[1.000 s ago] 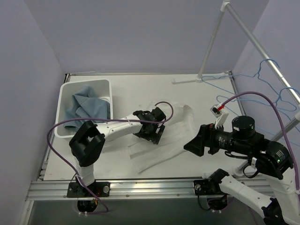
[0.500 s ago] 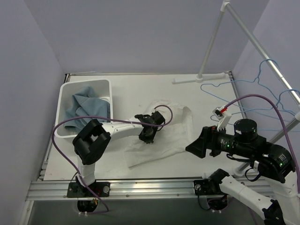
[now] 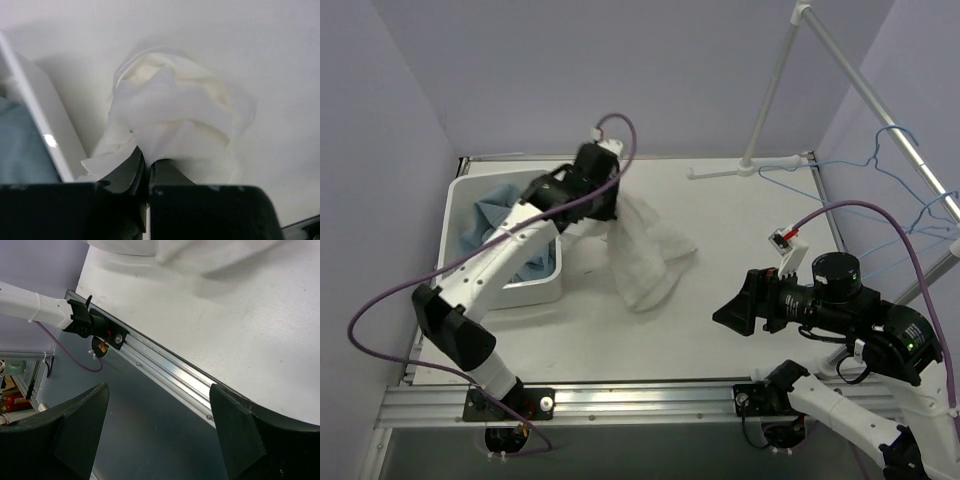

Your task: Remove the skirt from the hanger

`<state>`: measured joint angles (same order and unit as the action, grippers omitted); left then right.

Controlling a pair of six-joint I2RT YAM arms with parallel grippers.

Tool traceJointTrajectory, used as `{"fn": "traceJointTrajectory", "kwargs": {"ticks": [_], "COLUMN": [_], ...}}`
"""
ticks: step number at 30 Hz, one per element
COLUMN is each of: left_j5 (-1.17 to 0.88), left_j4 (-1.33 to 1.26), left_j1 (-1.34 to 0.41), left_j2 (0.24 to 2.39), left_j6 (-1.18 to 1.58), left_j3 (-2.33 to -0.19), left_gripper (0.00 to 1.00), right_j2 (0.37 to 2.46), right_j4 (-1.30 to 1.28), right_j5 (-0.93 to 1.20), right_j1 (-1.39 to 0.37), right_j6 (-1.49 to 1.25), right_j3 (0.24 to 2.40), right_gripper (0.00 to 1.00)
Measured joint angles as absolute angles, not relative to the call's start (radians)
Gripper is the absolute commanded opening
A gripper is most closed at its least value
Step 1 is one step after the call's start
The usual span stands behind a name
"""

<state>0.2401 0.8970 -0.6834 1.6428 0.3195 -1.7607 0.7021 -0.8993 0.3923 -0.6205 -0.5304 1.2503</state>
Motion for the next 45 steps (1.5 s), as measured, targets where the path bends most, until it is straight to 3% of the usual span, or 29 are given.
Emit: {"fn": "traceJointTrajectory", "kwargs": {"ticks": [7, 12, 35, 45], "left_j5": [0.262, 0.269, 0.603, 0.553], "left_j4": [1.002, 1.080, 1.182, 1.086], "left_j1": [-0.509, -0.407, -0.357, -0.348], "left_j2": [1.505, 1.439, 1.423, 1.402], "left_j6": [0.232, 0.185, -0.015, -0.102], "left_j3": [-2.136, -2.236, -2.356, -2.115], "left_gripper": [0.02, 0.02, 0.02, 0.02], "right_j2": [0.724, 0.746, 0.769, 0.770], "right_j4": [-0.869, -0.854, -0.841, -0.838], "right_j5": [0.393, 0.402, 0.435, 0.435], "right_j1": [-0.620, -0.620, -0.620, -0.620], "right_j6": [-0.529, -0.522, -0.477, -0.470], "right_j3": [1.243, 1.238, 1.220, 1.205], "right_gripper": [0.77, 0.77, 0.77, 0.77]}}
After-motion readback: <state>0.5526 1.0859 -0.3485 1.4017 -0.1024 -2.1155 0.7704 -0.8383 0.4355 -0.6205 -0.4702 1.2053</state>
